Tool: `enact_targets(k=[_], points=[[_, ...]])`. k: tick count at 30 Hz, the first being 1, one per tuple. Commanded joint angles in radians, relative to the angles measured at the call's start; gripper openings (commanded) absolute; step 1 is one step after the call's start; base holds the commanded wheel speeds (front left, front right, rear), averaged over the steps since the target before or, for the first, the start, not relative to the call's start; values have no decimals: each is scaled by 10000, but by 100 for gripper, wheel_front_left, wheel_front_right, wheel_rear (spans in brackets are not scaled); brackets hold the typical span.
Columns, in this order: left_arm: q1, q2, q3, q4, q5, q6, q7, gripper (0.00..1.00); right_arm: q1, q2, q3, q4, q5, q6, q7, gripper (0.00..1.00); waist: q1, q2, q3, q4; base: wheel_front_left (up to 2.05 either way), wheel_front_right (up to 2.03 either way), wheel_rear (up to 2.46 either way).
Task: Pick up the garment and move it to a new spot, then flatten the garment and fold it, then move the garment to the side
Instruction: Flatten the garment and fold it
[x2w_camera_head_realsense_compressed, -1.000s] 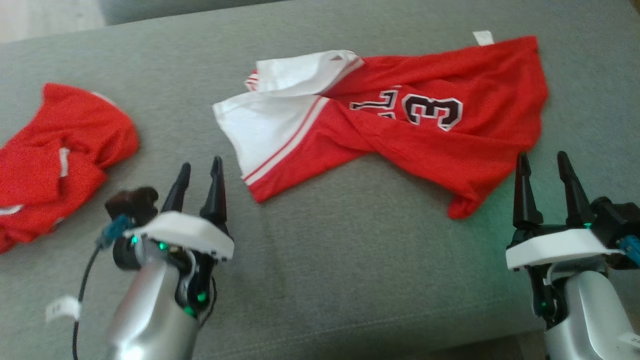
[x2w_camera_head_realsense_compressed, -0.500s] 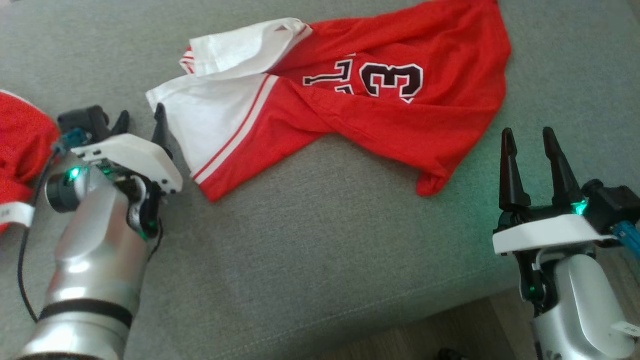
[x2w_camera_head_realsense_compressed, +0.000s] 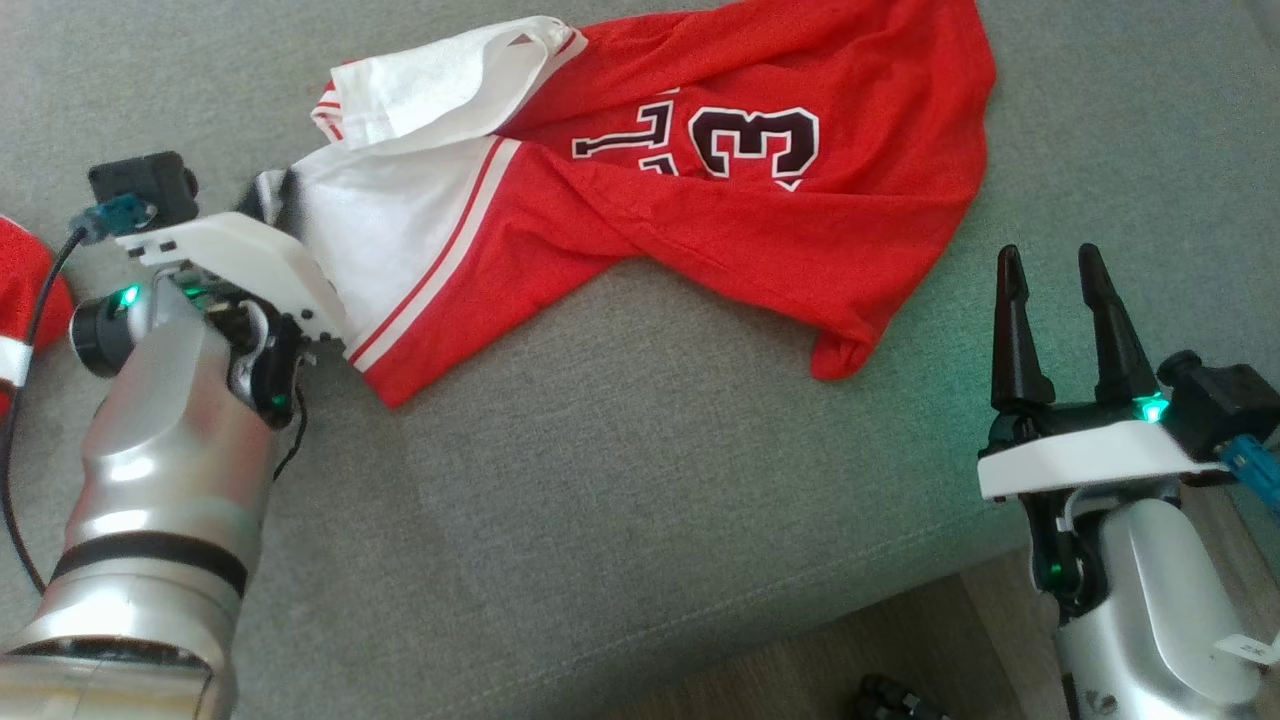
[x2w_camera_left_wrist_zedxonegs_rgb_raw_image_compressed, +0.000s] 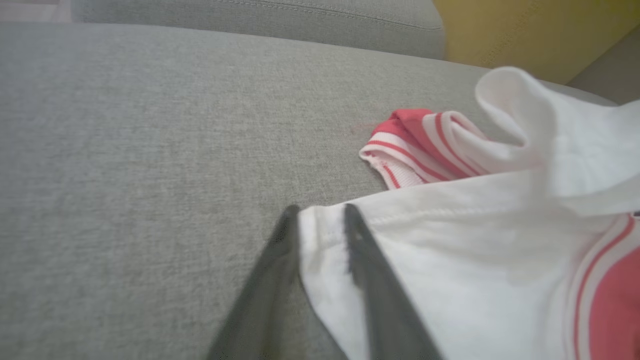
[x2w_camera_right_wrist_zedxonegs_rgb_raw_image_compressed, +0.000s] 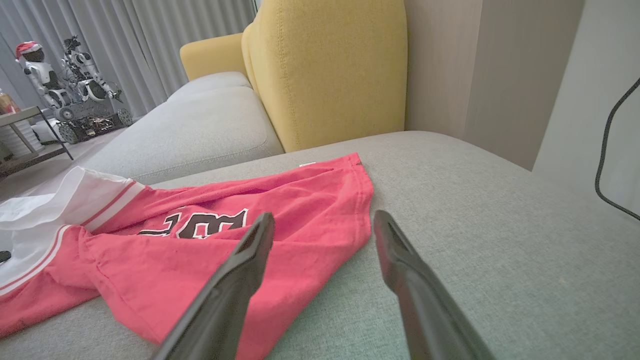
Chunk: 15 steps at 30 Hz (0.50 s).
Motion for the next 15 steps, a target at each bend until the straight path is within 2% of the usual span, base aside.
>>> enact_targets(k=[1, 4, 9, 12, 15], points=[[-213, 268, 58, 2, 72, -76, 17, 0, -222, -21, 186, -223, 107, -7, -122, 100, -1, 0, -7, -6, 0, 0, 0], [-250, 213, -38, 61, 133, -122, -412, 0, -192, -21, 93, -49, 87, -7, -133, 100, -1, 0, -109, 71, 0, 0, 0], [-73, 280, 14, -474, 254, 54, -1100, 0, -84, -21, -30, 340, -63, -7, 73, 100, -1, 0, -459, 406, 0, 0, 0], [226, 325, 116, -1415, 365, 50, -1183, 0, 8, -21, -24, 552, -53, -7, 320, 100, -1, 0, -702, 664, 0, 0, 0], [821, 400, 438, -3017, 539, 138, -1190, 0, 93, -21, 39, 734, 66, -7, 517, 100, -1, 0, -933, 872, 0, 0, 0]])
